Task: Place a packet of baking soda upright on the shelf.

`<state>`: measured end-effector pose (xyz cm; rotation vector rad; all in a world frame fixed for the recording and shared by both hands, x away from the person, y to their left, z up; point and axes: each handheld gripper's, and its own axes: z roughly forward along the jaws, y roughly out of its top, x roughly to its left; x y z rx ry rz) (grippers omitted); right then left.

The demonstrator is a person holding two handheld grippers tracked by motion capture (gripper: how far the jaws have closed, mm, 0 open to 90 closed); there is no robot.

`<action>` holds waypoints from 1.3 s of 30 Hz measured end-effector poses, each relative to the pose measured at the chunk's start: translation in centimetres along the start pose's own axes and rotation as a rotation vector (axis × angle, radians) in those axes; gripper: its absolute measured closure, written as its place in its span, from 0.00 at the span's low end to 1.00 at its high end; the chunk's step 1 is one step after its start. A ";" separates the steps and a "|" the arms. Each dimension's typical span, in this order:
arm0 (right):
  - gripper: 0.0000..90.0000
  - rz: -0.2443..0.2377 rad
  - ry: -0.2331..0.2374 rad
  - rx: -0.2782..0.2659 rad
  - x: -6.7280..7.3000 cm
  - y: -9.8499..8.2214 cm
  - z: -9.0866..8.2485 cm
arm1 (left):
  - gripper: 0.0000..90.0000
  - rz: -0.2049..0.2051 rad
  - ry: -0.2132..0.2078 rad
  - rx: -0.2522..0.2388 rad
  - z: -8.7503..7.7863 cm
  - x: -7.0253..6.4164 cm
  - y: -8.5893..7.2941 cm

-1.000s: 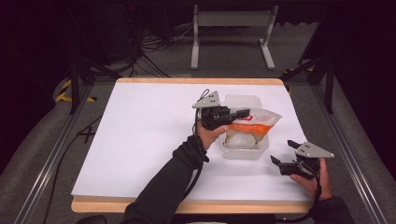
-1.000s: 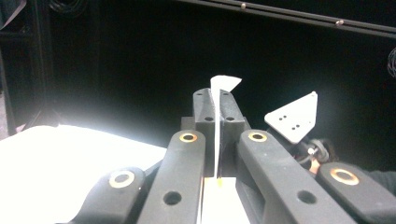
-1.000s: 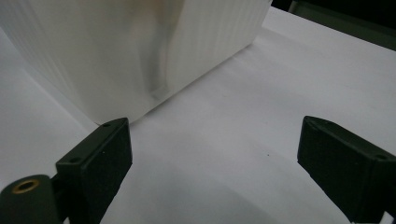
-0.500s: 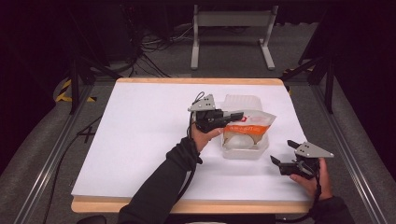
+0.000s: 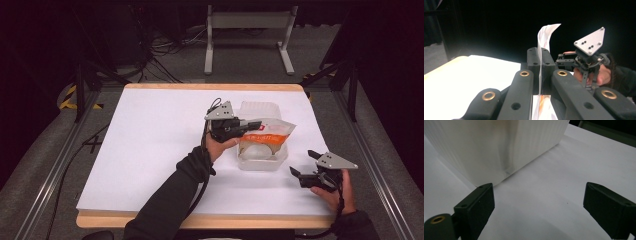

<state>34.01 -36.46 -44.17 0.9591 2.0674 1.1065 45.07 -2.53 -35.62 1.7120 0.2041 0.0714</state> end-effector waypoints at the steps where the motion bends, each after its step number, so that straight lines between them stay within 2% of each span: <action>1: 0.12 0.000 0.000 0.000 0.0 0.0 0.0 | 0.99 0.005 0.009 0.007 0.0 -0.1 0.1; 2: 0.12 -0.003 0.000 0.001 0.0 0.0 0.0 | 0.96 0.009 0.025 0.019 0.0 -0.2 0.2; 5: 0.12 0.000 0.001 -0.002 0.0 0.0 0.0 | 0.97 0.034 0.047 0.061 0.0 -0.4 0.4; 10: 0.12 -0.001 0.001 -0.002 0.0 0.0 0.0 | 0.91 0.058 0.076 0.094 -0.7 -0.6 0.6; 11: 0.12 -0.001 0.001 -0.003 0.0 0.0 0.0 | 0.88 0.061 0.080 0.105 -0.8 -0.6 0.6; 12: 0.12 0.000 0.002 -0.003 0.0 0.0 0.0 | 0.80 0.063 0.086 0.114 -0.9 -0.6 0.6; 16: 0.12 -0.004 0.000 -0.001 0.0 0.0 0.0 | 0.74 0.088 0.142 0.162 -1.5 -0.6 0.4; 18: 0.12 -0.002 -0.001 -0.001 0.0 0.0 0.0 | 0.66 0.106 0.174 0.196 -1.6 -0.6 0.1; 19: 0.12 -0.001 0.000 -0.003 0.0 0.0 0.0 | 0.58 0.117 0.198 0.216 -1.8 -0.7 -0.1; 22: 0.12 -0.001 0.000 -0.002 0.0 0.0 0.0 | 0.50 0.124 0.223 0.237 -2.1 -0.7 -0.3; 24: 0.12 -0.002 -0.001 -0.001 0.0 0.0 0.0 | 0.43 0.140 0.262 0.262 -2.3 -0.7 -0.5; 25: 0.12 -0.004 0.000 -0.002 0.0 0.0 0.0 | 0.34 0.151 0.276 0.276 -2.4 -0.8 -0.5; 26: 0.12 -0.007 -0.001 0.001 0.0 0.0 0.0 | 0.30 0.162 0.318 0.303 -2.6 -0.9 -0.8; 31: 0.12 -0.005 0.001 0.000 0.0 0.0 0.0 | 0.17 0.171 0.347 0.346 -3.2 -1.1 -1.2; 32: 0.12 -0.006 0.000 -0.001 0.0 0.0 0.0 | 0.14 0.160 0.344 0.345 -3.5 -1.2 -1.3; 39: 0.12 -0.004 -0.001 -0.003 0.0 0.0 0.0 | 0.08 0.153 0.336 0.352 -5.1 -1.2 -1.7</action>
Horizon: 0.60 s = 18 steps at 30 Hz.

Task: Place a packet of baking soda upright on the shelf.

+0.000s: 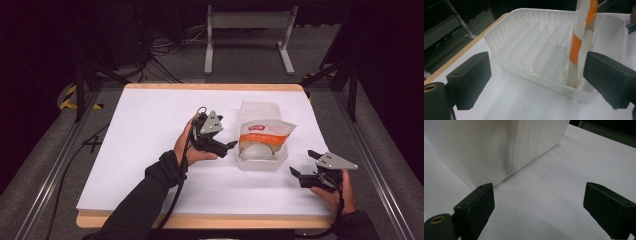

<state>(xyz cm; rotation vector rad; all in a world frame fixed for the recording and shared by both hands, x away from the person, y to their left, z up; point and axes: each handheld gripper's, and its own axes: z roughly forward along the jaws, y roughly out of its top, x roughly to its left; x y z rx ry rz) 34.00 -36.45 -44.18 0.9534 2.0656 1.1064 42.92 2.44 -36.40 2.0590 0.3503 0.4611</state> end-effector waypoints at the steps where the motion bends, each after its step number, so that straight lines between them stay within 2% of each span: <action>1: 0.12 0.001 0.000 0.002 0.0 0.0 0.0 | 0.08 0.006 0.005 0.009 -0.3 0.1 -0.2; 13: 0.11 0.007 0.000 -0.004 0.0 0.0 -0.1 | 0.07 0.004 0.029 0.072 -1.8 0.7 -2.9; 16: 0.11 0.007 0.000 -0.005 0.0 0.0 -0.1 | 0.07 0.010 0.034 0.084 -2.0 0.8 -3.4; 18: 0.11 0.005 0.000 -0.003 0.0 0.0 0.0 | 0.07 0.028 0.052 0.102 -2.6 1.0 -4.1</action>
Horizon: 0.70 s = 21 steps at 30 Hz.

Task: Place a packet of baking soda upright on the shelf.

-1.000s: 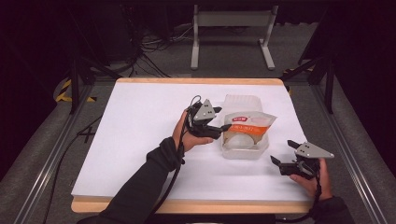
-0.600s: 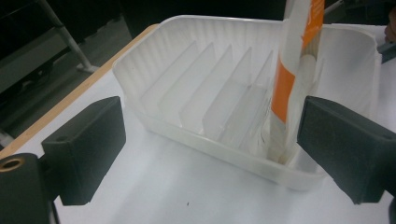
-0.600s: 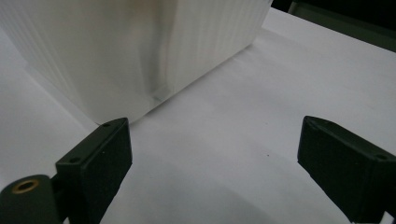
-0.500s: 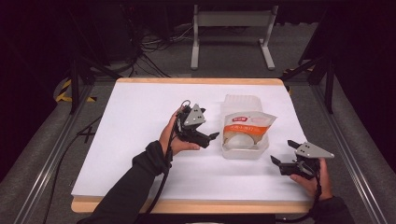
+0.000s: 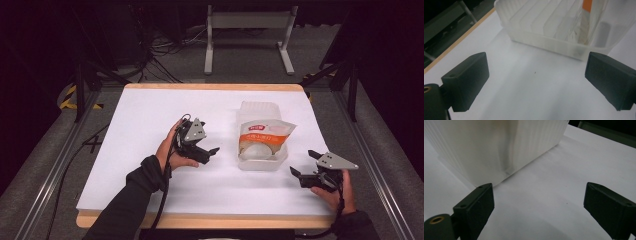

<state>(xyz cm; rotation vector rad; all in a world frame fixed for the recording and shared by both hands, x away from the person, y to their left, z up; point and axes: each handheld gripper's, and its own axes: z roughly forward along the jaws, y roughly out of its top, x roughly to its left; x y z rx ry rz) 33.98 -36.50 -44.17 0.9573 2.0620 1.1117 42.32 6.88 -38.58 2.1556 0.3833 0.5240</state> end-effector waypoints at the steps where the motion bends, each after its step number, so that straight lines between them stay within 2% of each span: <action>1: 0.11 0.000 0.000 0.000 0.0 0.0 0.0 | 0.07 0.000 0.000 0.000 0.0 0.0 0.0; 17: 0.11 -0.009 -0.001 0.007 0.1 0.0 0.1 | 0.08 -0.018 0.061 0.067 -2.9 0.9 -5.5; 19: 0.11 -0.008 -0.002 0.005 0.0 0.0 0.0 | 0.08 -0.007 0.077 0.068 -3.3 0.9 -6.0; 21: 0.11 -0.008 -0.002 0.004 0.0 0.0 0.0 | 0.09 -0.021 0.079 0.064 -3.8 1.0 -6.7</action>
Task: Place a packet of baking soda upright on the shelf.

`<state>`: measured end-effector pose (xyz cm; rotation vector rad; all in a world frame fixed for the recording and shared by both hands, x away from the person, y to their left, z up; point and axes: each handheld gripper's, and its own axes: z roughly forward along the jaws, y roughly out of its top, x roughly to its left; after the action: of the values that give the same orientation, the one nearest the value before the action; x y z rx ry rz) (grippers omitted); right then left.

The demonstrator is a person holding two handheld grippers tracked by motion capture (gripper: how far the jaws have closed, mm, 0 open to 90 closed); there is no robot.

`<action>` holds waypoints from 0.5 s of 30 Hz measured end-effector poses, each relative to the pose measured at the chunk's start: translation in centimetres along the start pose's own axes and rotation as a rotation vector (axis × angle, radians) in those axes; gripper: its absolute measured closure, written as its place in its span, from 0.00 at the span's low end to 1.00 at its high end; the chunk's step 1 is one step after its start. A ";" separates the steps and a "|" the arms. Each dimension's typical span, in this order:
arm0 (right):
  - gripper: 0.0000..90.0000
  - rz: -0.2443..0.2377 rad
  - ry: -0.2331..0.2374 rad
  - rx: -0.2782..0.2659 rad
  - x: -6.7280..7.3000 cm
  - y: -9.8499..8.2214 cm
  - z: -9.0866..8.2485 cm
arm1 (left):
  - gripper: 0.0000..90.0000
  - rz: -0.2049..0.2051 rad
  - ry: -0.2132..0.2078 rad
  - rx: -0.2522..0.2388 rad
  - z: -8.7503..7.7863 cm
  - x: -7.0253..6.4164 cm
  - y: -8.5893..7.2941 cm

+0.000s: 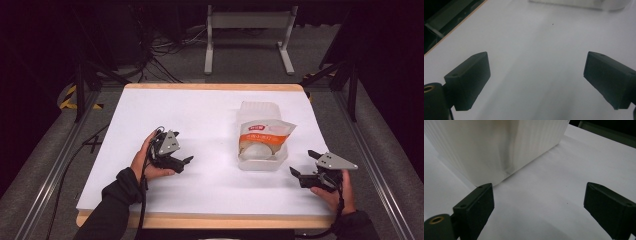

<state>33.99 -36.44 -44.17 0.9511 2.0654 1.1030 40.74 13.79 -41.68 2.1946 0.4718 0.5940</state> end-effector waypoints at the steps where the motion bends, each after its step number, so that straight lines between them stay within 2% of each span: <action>1: 0.11 0.001 0.001 0.002 0.0 0.0 0.0 | 0.09 -0.008 -0.003 0.001 -0.2 0.1 -0.3; 3: 0.11 -0.001 0.001 0.003 0.0 0.0 0.0 | 0.09 -0.014 0.002 0.004 -0.4 0.2 -0.6; 5: 0.11 0.000 0.002 0.002 0.0 0.0 0.0 | 0.09 -0.032 0.012 0.011 -1.0 0.4 -1.6; 8: 0.11 0.000 0.000 -0.001 0.0 0.0 0.0 | 0.08 -0.023 0.024 0.033 -1.5 0.5 -2.3; 15: 0.11 -0.004 -0.001 0.001 0.1 0.0 0.0 | 0.07 -0.050 0.024 0.043 -2.7 0.7 -4.0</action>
<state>33.95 -36.38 -44.19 0.9466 2.0666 1.0998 39.26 18.21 -43.04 2.2113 0.5549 0.5883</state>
